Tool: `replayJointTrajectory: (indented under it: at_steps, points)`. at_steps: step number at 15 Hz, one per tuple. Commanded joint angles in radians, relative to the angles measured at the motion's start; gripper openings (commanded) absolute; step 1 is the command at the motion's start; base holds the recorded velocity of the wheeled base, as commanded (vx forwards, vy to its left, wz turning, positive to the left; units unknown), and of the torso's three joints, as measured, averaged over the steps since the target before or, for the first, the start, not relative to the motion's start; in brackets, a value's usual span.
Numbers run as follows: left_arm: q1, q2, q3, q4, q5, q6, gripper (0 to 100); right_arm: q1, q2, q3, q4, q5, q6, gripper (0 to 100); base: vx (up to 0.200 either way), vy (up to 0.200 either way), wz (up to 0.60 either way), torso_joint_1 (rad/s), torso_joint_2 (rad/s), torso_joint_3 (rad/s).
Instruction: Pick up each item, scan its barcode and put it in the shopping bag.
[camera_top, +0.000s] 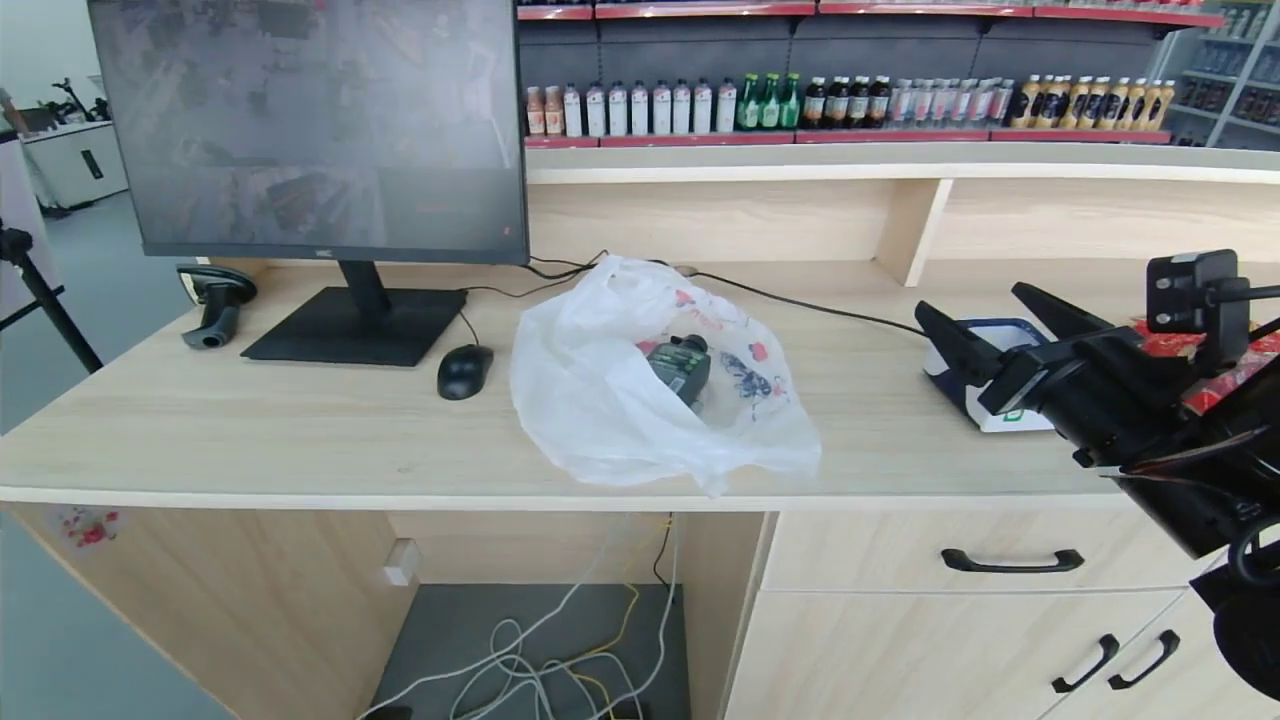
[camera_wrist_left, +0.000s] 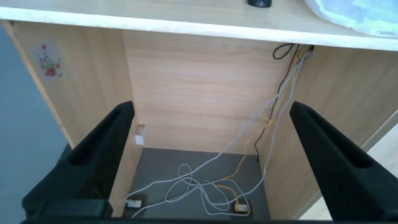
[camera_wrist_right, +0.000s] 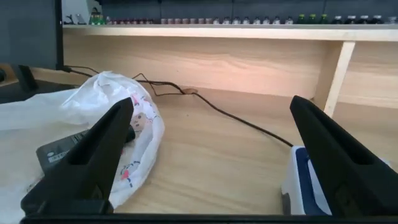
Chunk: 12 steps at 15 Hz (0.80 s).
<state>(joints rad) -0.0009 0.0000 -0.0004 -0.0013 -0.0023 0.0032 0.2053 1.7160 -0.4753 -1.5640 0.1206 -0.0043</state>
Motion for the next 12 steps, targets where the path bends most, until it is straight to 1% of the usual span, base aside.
replayJointTrajectory:
  at_steps: [1,12]
  points:
    - [-0.001,0.000,0.000,0.003,0.001,0.000,100,0.000,-0.001,0.000,-0.007,0.001,0.000,100,0.000,-0.200,0.00,0.002,0.01,0.002]
    - [-0.001,0.000,0.000,0.003,0.001,-0.002,100,-0.001,-0.004,0.000,-0.007,0.001,-0.002,100,0.000,-0.200,0.00,0.003,0.00,0.003]
